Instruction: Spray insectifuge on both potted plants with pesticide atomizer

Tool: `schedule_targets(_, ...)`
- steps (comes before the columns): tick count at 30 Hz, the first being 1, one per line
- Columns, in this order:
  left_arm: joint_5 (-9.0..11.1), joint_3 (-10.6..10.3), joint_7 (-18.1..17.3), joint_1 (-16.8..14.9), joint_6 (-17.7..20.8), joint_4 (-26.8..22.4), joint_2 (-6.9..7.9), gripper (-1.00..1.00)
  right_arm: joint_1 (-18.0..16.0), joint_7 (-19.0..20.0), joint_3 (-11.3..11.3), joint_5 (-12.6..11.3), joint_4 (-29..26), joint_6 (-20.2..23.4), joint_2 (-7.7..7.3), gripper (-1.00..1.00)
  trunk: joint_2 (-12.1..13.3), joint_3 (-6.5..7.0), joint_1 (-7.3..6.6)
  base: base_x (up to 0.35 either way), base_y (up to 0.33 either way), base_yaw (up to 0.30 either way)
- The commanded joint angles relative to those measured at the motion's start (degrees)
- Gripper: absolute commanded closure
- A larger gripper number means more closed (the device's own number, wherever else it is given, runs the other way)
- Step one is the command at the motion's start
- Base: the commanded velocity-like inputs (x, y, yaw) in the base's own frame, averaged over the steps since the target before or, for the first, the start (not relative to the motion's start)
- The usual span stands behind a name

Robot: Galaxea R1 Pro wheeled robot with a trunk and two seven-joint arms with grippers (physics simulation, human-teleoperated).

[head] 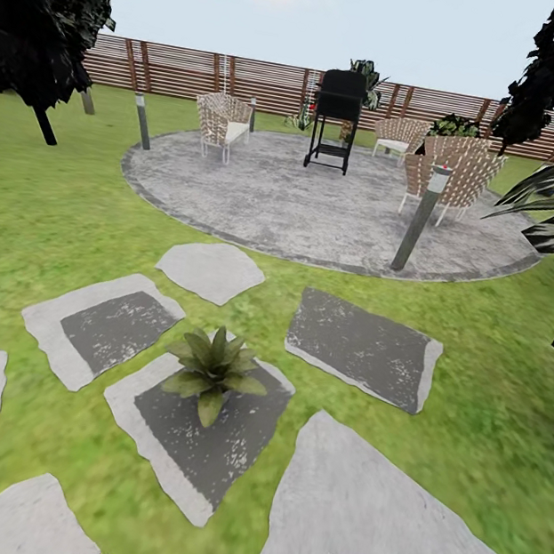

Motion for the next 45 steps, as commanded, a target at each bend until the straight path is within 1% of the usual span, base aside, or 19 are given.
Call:
schedule_targets(1, -7.07, -0.31, -5.94, -2.22, 0.12, -0.26, 0.63, 1.0, -4.96, 9.1, 0.07, 5.18, -0.05, 5.34, 1.18, -1.0, -0.02, -0.05, -0.01, 0.0, 0.0, 0.0)
schedule_targets(4, -12.64, -0.31, -10.51, -4.58, 0.7, -0.28, 0.74, 1.0, -9.07, 17.74, 0.09, 6.33, -0.04, 7.76, 2.08, -1.0, -0.02, -0.05, -0.01, 0.0, 0.0, 0.0)
schedule_targets(6, -15.81, -0.3, -15.18, -6.81, 2.31, -0.31, 0.75, 1.0, -12.04, 24.36, 0.08, 6.71, -0.08, 8.53, 2.94, -1.0, -0.02, -0.05, -0.01, 0.0, 0.0, 0.0)
schedule_targets(11, -19.04, -0.31, -23.26, -10.47, 5.35, -0.41, 0.7, 1.0, -16.33, 33.07, 0.14, 7.1, -0.11, 9.37, 5.27, -1.0, -0.02, -0.05, -0.01, 0.0, 0.0, 0.0)
schedule_targets(13, -20.44, -0.31, -25.56, -11.75, 5.69, -0.42, 0.65, 1.0, -17.63, 35.44, 0.15, 7.65, -0.12, 10.35, 5.8, -1.0, -0.02, -0.05, -0.01, 0.0, 0.0, 0.0)
schedule_targets(15, -21.57, -0.31, -26.85, -12.43, 5.82, -0.42, 0.53, 1.0, -18.45, 36.92, 0.16, 7.99, -0.1, 11.09, 6.19, -1.0, -0.02, -0.05, -0.01, 0.0, 0.0, 0.0)
schedule_targets(16, -22.63, -0.31, -27.66, -12.83, 5.89, -0.42, 0.39, 1.0, -19.09, 38.15, 0.16, 8.16, -0.08, 11.55, 6.49, 1.0, -0.02, -0.05, -0.01, 0.0, 0.0, 0.0)
schedule_targets(21, -25.55, -0.26, -28.55, -13.43, 7.0, -0.5, -0.33, 1.0, -19.76, 39.99, 0.2, 8.39, -0.04, 11.98, 7.1, 1.0, -0.02, -0.05, -0.01, 0.0, 0.0, 0.0)
schedule_targets(23, -26.36, -0.27, -28.66, -13.49, 8.27, -0.99, -0.86, 1.0, -19.81, 40.19, 1.25, 8.41, -0.03, 12.01, 7.39, 1.0, -0.02, -0.05, -0.01, 0.0, 0.0, 0.0)
schedule_targets(26, -26.74, -0.3, -28.69, -13.5, 8.8, -1.65, -1.27, 1.0, -19.83, 40.22, 3.83, 8.37, -0.03, 12.02, 7.61, 1.0, -0.02, -0.05, -0.01, 0.0, 0.0, 0.0)
schedule_targets(27, -26.83, -0.3, -28.7, -13.51, 8.96, -1.86, -1.45, 1.0, -19.83, 40.21, 5.27, 8.35, -0.03, 12.02, 7.69, 1.0, -0.02, -0.05, -0.01, 0.0, 0.0, 0.0)
schedule_targets(29, -26.93, -0.38, -28.72, -13.51, 9.05, -2.0, -1.98, 1.0, -19.83, 40.21, 6.53, 8.34, -0.03, 12.03, 8.14, 1.0, -0.02, -0.05, -0.01, 0.0, 0.0, 0.0)
schedule_targets(31, -27.14, -1.24, -28.72, -13.51, 9.12, -2.06, -2.65, 1.0, -19.84, 40.26, 7.17, 8.34, 0.1, 12.03, 9.24, 1.0, -0.02, -0.05, -0.01, 0.0, 0.0, 0.0)
schedule_targets(34, -27.52, -2.67, -28.71, -13.51, 9.24, -2.08, -3.22, 1.0, -19.84, 40.28, 7.45, 8.31, 0.2, 12.03, 10.15, 1.0, -0.02, -0.05, -0.01, 0.0, 0.0, 0.0)
schedule_targets(35, -27.68, -3.01, -28.71, -13.51, 9.22, -2.09, -3.68, 1.0, -19.84, 40.29, 7.5, 8.29, 0.21, 12.03, 10.35, 1.0, -0.02, -0.05, -0.01, 0.0, 0.0, 0.0)
schedule_targets(38, -28.29, -3.32, -28.71, -13.51, 9.24, -2.09, -4.96, 1.0, -19.84, 40.29, 7.55, 8.26, 0.28, 12.03, 10.77, 1.0, -0.02, -0.05, -0.01, 0.0, 0.0, 0.0)
schedule_targets(41, -29.05, -3.37, -28.71, -13.55, 9.33, -2.21, -5.83, 1.0, -19.84, 40.29, 7.71, 8.25, 0.31, 12.03, 11.3, 1.0, -0.02, -0.05, -0.01, 0.0, 0.0, 0.0)
schedule_targets(43, -29.25, -3.34, -28.71, -13.68, 9.4, -2.76, -6.19, 1.0, -19.84, 40.29, 8.47, 8.25, 0.32, 12.03, 11.5, 1.0, -0.02, -0.05, -0.01, 0.0, 0.0, 0.0)
schedule_targets(45, -29.31, -3.31, -28.71, -13.86, 9.58, -3.83, -6.41, 1.0, -19.84, 40.29, 9.86, 8.25, 0.32, 12.03, 11.64, 1.0, -0.02, -0.05, -0.01, 0.0, 0.0, 0.0)
